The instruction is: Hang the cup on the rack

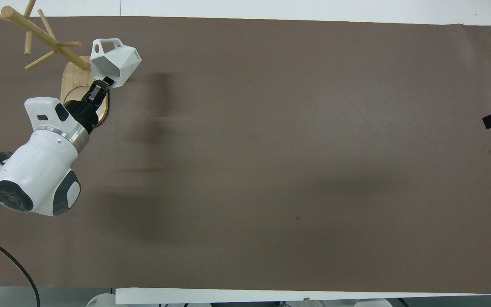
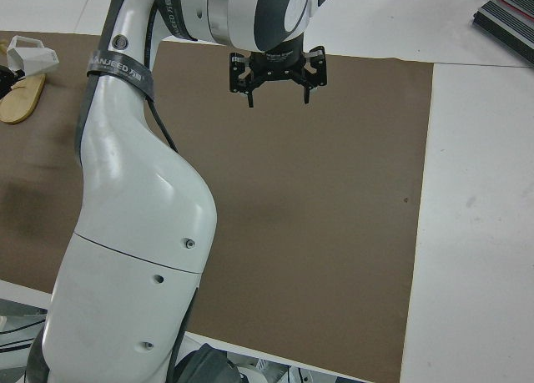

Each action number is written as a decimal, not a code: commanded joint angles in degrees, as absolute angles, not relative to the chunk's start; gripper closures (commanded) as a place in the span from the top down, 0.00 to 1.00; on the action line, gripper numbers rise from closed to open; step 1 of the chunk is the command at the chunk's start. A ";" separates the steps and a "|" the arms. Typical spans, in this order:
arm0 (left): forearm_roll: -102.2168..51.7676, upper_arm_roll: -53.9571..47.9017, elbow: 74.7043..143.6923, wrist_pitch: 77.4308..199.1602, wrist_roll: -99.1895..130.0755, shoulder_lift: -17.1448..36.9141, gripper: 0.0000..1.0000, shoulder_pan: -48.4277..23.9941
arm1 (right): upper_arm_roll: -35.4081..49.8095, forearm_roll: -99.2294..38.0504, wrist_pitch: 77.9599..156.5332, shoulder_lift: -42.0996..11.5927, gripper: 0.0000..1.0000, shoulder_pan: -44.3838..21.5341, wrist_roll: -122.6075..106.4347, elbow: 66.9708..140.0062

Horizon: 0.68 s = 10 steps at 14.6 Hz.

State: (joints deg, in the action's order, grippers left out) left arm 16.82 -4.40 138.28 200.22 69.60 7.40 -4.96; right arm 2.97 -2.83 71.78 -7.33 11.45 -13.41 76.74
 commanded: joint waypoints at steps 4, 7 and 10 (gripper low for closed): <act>21.53 -4.83 136.49 200.57 69.61 8.09 0.00 -0.79 | 3.34 2.55 64.07 -6.78 1.00 10.82 -8.09 71.02; 21.80 -4.83 135.88 200.30 69.61 8.26 0.00 0.70 | 2.55 2.37 64.95 -6.07 1.00 11.34 -5.99 71.98; 21.80 -4.83 135.09 200.39 69.61 10.54 0.00 1.14 | 2.72 2.29 64.95 -5.80 1.00 10.81 -3.08 72.33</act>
State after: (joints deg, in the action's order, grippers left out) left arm 20.23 -4.41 136.86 200.16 69.60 8.52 -0.18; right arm 2.55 1.56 65.05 -6.30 11.02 -4.91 71.85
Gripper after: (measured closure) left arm 0.947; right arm 0.000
